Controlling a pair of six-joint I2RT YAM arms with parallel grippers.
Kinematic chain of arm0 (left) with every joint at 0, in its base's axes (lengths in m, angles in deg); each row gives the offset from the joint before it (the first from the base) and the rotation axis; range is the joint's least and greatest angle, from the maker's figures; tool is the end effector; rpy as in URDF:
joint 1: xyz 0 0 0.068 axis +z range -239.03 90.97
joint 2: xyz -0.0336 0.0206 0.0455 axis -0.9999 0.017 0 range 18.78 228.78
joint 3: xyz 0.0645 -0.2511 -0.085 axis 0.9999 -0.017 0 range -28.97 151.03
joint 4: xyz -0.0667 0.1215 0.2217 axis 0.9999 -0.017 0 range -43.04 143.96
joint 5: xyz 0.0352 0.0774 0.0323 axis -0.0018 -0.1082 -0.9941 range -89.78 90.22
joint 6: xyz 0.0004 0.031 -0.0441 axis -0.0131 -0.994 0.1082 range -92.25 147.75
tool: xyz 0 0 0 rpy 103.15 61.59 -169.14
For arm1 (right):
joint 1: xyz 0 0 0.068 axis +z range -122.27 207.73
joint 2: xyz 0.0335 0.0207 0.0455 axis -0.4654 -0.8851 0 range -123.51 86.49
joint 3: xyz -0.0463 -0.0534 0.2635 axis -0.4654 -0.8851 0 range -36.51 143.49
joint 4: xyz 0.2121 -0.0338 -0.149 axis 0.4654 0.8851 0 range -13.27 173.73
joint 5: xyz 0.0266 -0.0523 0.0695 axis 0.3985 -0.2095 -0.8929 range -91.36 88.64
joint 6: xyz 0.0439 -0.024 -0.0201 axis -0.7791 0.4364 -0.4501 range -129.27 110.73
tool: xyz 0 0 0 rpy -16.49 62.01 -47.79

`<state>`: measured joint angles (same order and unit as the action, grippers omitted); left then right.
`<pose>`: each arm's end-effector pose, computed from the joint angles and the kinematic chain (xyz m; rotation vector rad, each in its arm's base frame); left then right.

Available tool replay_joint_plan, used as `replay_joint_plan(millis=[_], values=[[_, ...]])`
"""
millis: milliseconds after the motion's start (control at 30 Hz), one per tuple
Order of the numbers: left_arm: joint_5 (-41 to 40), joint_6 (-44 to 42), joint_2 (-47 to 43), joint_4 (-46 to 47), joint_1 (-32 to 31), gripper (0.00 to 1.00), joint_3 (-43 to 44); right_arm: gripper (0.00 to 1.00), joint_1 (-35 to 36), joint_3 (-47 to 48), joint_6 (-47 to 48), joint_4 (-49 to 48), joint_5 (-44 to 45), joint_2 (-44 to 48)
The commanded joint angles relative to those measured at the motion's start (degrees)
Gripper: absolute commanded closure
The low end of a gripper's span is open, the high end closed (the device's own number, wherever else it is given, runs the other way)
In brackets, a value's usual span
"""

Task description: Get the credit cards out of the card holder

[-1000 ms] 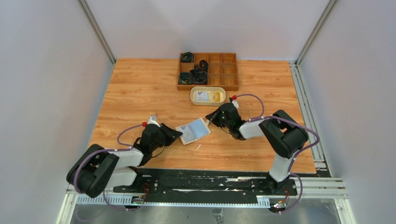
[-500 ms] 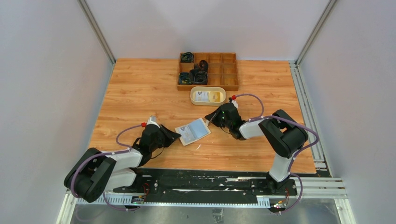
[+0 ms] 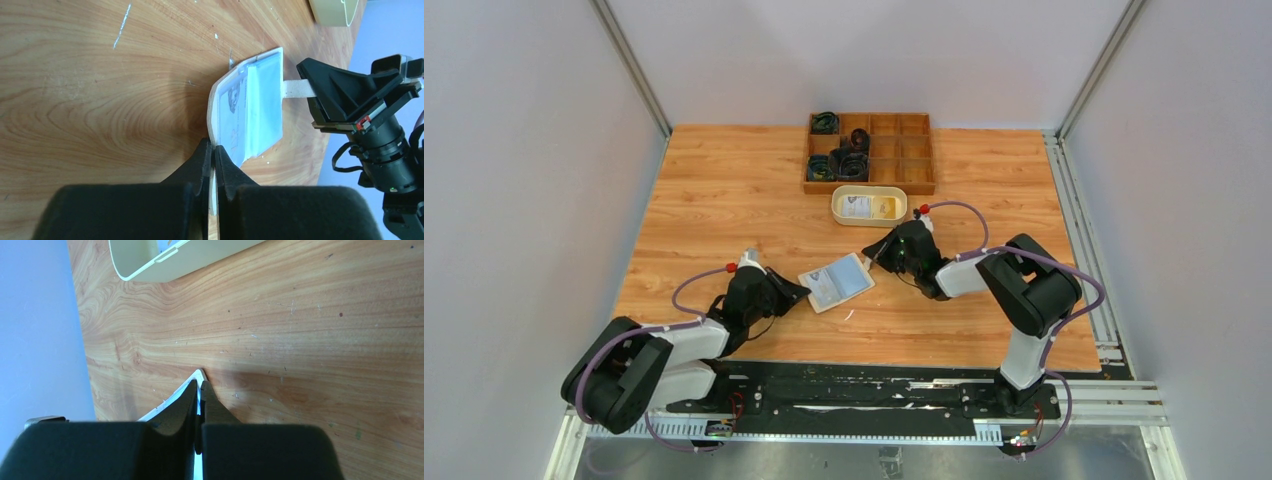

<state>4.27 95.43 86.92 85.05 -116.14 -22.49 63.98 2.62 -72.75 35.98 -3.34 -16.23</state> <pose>0.1637 -0.0866 0.1157 -0.7502 2.1636 -1.0166 0.2750 0.2032 0.1358 0.4850 2.1074 1.1218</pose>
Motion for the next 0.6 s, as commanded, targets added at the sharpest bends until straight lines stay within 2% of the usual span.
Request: replay_joint_plan(millis=[0,100,133,200,267,433,567], values=[[-1.01,-0.44,1.19,-0.08,-0.3,1.0,0.41,1.0,-0.82,-0.9,-0.5,0.58,0.73,-0.39],[-0.97,-0.16,2.32,-0.08,-0.31,1.0,0.6,1.0,-0.9,-1.07,0.6,1.03,1.22,0.84],[-0.98,-0.24,2.69,-0.09,-0.31,1.0,0.66,0.97,-0.87,-0.92,1.83,1.33,1.35,1.54],[-0.82,-0.59,3.02,-0.12,-0.29,1.0,0.83,0.81,-0.85,0.43,5.77,3.98,1.38,3.78],[-0.96,-0.98,3.31,-0.08,-0.31,1.0,1.04,0.7,-0.27,2.8,11.71,8.62,1.74,6.68],[-0.9,-2.38,4.03,-0.32,-0.31,1.0,2.14,0.42,6.93,10.82,36.52,22.08,12.48,14.47],[-0.71,-2.76,5.34,-0.35,-0.31,1.0,3.09,0.36,11.17,16.84,47.55,28.16,7.97,14.01]])
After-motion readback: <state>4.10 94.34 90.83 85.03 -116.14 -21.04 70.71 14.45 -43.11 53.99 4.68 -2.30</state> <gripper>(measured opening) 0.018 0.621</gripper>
